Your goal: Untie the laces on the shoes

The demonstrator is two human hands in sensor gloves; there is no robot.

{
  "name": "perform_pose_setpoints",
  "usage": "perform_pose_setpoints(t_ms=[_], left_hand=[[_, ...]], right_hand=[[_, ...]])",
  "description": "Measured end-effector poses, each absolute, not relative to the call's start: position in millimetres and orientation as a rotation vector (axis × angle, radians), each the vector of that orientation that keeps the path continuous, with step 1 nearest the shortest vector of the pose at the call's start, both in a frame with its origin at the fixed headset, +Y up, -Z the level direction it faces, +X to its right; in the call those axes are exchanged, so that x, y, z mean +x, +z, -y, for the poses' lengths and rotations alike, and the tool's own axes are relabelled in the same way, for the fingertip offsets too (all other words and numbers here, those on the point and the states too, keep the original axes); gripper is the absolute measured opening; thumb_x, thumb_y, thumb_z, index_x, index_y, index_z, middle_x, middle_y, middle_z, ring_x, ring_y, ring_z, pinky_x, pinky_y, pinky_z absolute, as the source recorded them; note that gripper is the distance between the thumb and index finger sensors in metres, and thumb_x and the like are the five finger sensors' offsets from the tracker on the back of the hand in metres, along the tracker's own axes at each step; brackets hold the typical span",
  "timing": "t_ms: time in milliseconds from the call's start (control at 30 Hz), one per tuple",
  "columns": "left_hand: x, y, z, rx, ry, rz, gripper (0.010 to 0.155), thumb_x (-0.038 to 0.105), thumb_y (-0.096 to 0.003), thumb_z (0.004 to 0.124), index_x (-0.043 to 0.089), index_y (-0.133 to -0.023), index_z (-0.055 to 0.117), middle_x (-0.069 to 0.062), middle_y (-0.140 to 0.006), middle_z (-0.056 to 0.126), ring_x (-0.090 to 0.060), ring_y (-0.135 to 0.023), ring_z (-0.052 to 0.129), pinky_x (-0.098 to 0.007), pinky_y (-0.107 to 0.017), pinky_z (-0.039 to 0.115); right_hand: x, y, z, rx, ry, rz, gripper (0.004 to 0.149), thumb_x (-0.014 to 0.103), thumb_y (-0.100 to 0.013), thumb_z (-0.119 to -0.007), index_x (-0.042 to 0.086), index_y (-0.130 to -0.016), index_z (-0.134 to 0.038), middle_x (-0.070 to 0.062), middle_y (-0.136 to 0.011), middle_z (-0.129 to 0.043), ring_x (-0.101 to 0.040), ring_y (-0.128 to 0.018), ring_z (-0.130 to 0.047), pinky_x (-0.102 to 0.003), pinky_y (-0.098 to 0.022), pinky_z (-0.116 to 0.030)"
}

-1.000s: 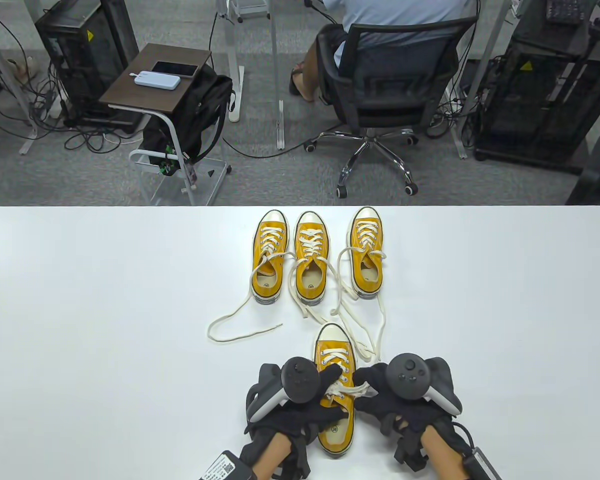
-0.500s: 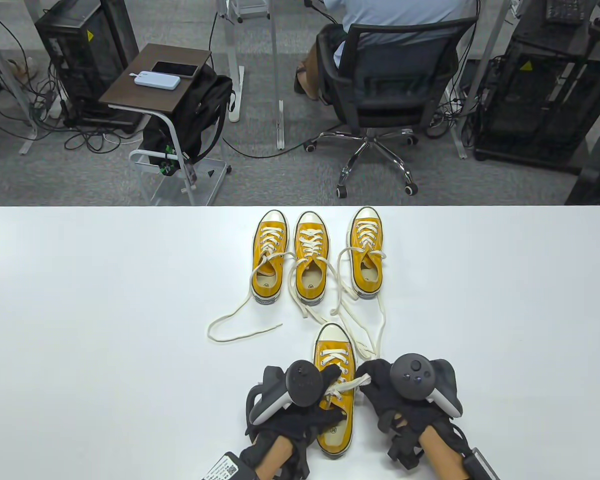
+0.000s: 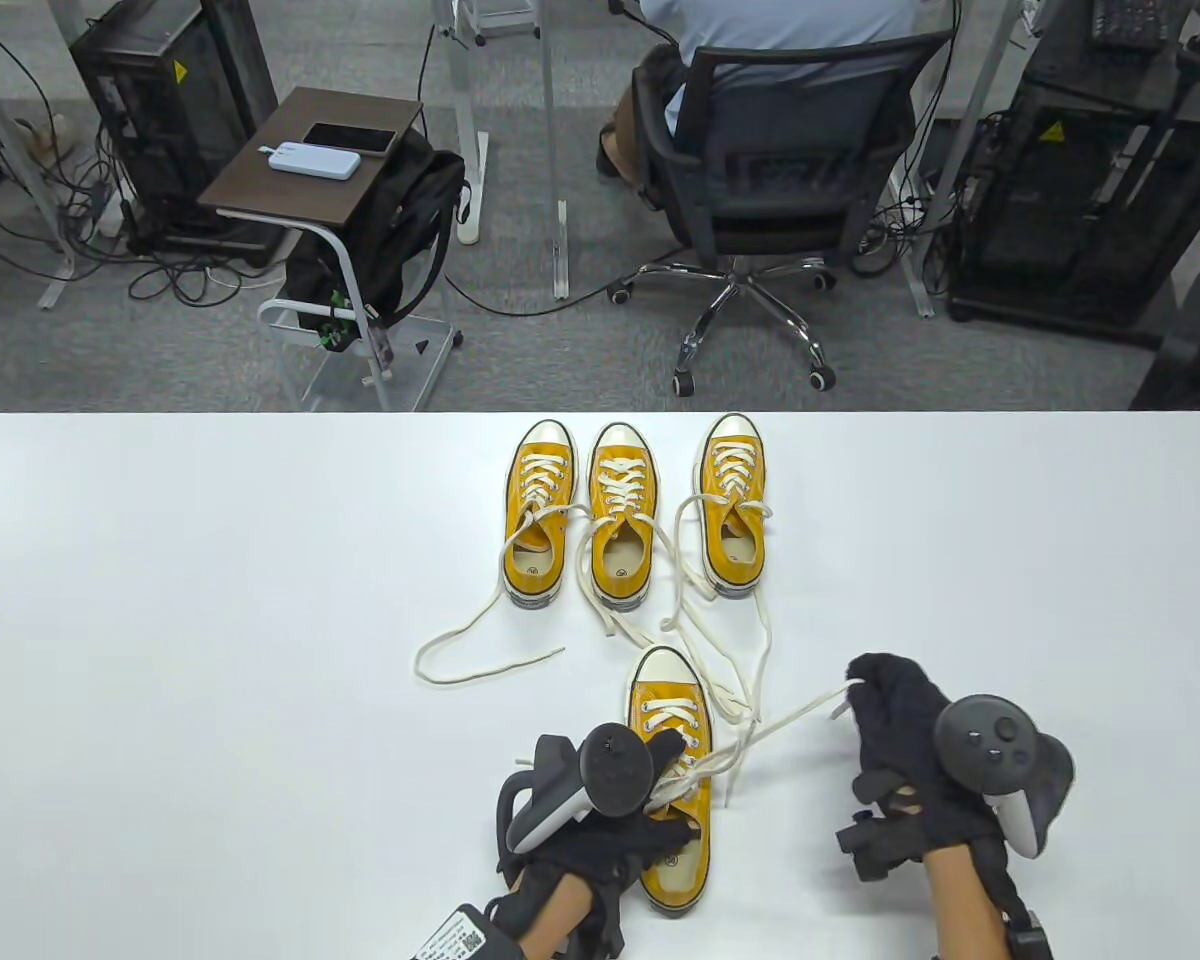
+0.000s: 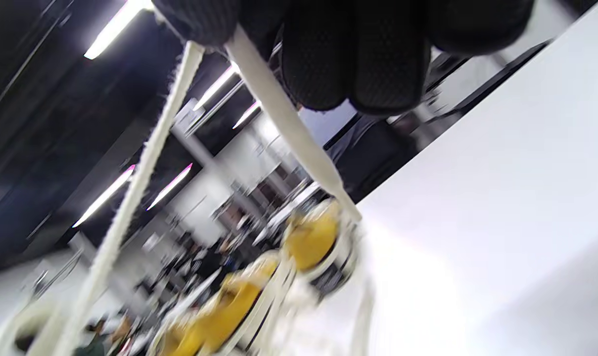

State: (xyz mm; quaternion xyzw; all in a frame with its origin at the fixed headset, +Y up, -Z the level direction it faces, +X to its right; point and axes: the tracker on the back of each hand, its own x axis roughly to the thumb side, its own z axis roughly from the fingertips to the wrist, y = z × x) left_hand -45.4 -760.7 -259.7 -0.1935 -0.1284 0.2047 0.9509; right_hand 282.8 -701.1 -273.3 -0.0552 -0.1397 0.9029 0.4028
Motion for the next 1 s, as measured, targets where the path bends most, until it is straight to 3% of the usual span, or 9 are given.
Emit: perform_pose_setpoints(t_ms=[300,467,600,700,833,900,1000], left_hand=[[-45.7,-260.2,761.2,-0.397,0.426,0.261,0.083,0.063,-0.0435,0.081,0.049,-0.111,0.034,-0.015,-0.104,0.072,-0.045,-0.09,0.074,-0.055,-0.06,0.073],[-45.4,-260.2,761.0,-0.397,0.425,0.26,0.083,0.063,-0.0435,0.081,0.049,-0.111,0.034,-0.015,-0.104,0.072,-0.045,-0.089,0.074,-0.055,-0.06,0.073],[-46.2,-260.9,761.2,-0.405,0.436,0.257,0.083,0.063,-0.0438,0.081,0.049,-0.111,0.035,-0.015,-0.104,0.072,-0.045,-0.09,0.074,-0.055,-0.06,0.073],[-47.0,-261.2,761.2,-0.408,0.445,0.257,0.082,0.063,-0.0437,0.081,0.049,-0.111,0.036,-0.014,-0.104,0.072,-0.045,-0.09,0.074,-0.055,-0.06,0.072],[-47.5,-262.0,761.1,-0.413,0.453,0.257,0.082,0.063,-0.0437,0.081,0.048,-0.111,0.036,-0.014,-0.104,0.072,-0.045,-0.09,0.074,-0.055,-0.06,0.072],[-48.0,-262.3,760.8,-0.42,0.459,0.256,0.082,0.063,-0.0436,0.081,0.049,-0.111,0.036,-0.014,-0.104,0.072,-0.045,-0.09,0.074,-0.056,-0.059,0.072],[-47.9,-262.4,760.8,-0.417,0.459,0.26,0.082,0.062,-0.0436,0.081,0.048,-0.111,0.037,-0.015,-0.104,0.072,-0.046,-0.089,0.075,-0.056,-0.059,0.072]], right_hand=[[357.9,-263.0,724.0,-0.693,2.142,0.487,0.041,0.033,-0.048,-0.066,0.017,-0.085,-0.064,-0.022,-0.091,-0.074,-0.043,-0.068,-0.085,-0.058,-0.048,-0.069],[346.1,-278.8,741.0,-0.672,2.319,0.124,0.04,0.032,-0.043,-0.087,0.014,-0.078,-0.084,-0.021,-0.078,-0.091,-0.043,-0.056,-0.093,-0.058,-0.042,-0.074],[333.9,-286.9,752.9,-0.647,2.438,-0.122,0.04,0.03,-0.042,-0.089,0.012,-0.078,-0.09,-0.022,-0.077,-0.094,-0.043,-0.053,-0.095,-0.058,-0.04,-0.075],[331.1,-286.8,753.1,-0.661,2.456,-0.108,0.051,0.029,-0.042,-0.089,0.007,-0.088,-0.083,-0.025,-0.081,-0.091,-0.044,-0.055,-0.094,-0.059,-0.041,-0.074],[318.6,-279.6,729.7,-0.591,2.486,0.035,0.06,0.032,-0.043,-0.088,0.005,-0.095,-0.074,-0.029,-0.088,-0.083,-0.046,-0.062,-0.089,-0.06,-0.044,-0.072],[299.9,-274.2,711.3,-0.46,2.501,0.158,0.05,0.036,-0.043,-0.086,0.01,-0.086,-0.082,-0.026,-0.082,-0.088,-0.045,-0.057,-0.092,-0.058,-0.041,-0.074],[254.2,-267.9,696.8,-0.146,2.536,0.062,0.039,0.045,-0.045,-0.082,0.016,-0.068,-0.094,-0.02,-0.064,-0.1,-0.041,-0.043,-0.098,-0.056,-0.033,-0.078]])
